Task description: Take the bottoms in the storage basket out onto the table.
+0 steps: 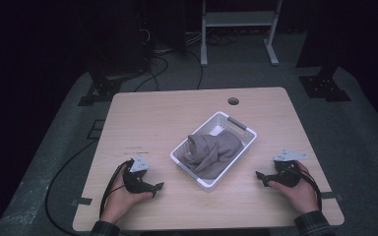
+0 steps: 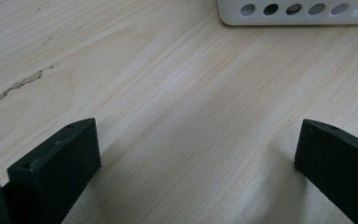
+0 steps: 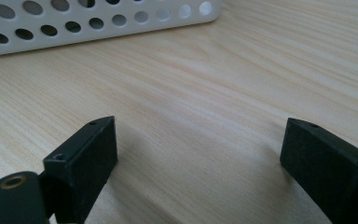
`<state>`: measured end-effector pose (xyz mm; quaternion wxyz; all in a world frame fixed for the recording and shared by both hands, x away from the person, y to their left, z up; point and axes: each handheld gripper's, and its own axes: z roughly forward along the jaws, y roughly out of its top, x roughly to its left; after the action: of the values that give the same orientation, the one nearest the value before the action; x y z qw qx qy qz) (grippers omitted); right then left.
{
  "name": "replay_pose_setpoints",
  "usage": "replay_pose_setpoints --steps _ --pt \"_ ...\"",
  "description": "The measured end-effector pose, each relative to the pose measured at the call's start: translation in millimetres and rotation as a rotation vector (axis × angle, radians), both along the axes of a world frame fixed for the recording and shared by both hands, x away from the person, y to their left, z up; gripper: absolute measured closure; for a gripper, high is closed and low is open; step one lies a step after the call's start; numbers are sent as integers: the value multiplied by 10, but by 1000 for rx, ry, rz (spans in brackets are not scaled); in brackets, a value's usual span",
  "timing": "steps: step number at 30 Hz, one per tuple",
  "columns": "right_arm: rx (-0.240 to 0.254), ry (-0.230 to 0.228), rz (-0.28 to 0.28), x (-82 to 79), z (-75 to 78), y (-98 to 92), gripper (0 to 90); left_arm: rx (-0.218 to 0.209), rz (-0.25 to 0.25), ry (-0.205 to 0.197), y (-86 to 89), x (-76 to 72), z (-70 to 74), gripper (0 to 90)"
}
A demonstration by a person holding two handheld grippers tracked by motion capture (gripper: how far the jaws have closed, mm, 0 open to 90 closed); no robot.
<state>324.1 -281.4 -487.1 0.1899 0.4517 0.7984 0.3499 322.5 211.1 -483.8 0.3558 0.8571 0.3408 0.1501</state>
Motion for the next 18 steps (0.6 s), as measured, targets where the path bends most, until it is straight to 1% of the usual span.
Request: replay_pose_setpoints --steps 7,10,12,15,17,18 --pt "-2 0 -7 9 0 -12 99 1 1 0 0 -2 0 0" --pt "-3 -2 -6 11 0 -13 99 -3 10 -6 -3 -7 1 0" --pt "-3 -1 -3 11 1 -17 98 -6 3 -7 -5 -16 15 49" --pt "-2 2 -3 19 2 -28 98 -5 -1 -6 -12 -21 23 61" --pt "-3 1 -6 26 2 -34 98 -7 -3 -9 -13 -27 31 117" --pt "-3 1 -5 25 3 -34 99 3 -12 -13 -12 -36 40 118"
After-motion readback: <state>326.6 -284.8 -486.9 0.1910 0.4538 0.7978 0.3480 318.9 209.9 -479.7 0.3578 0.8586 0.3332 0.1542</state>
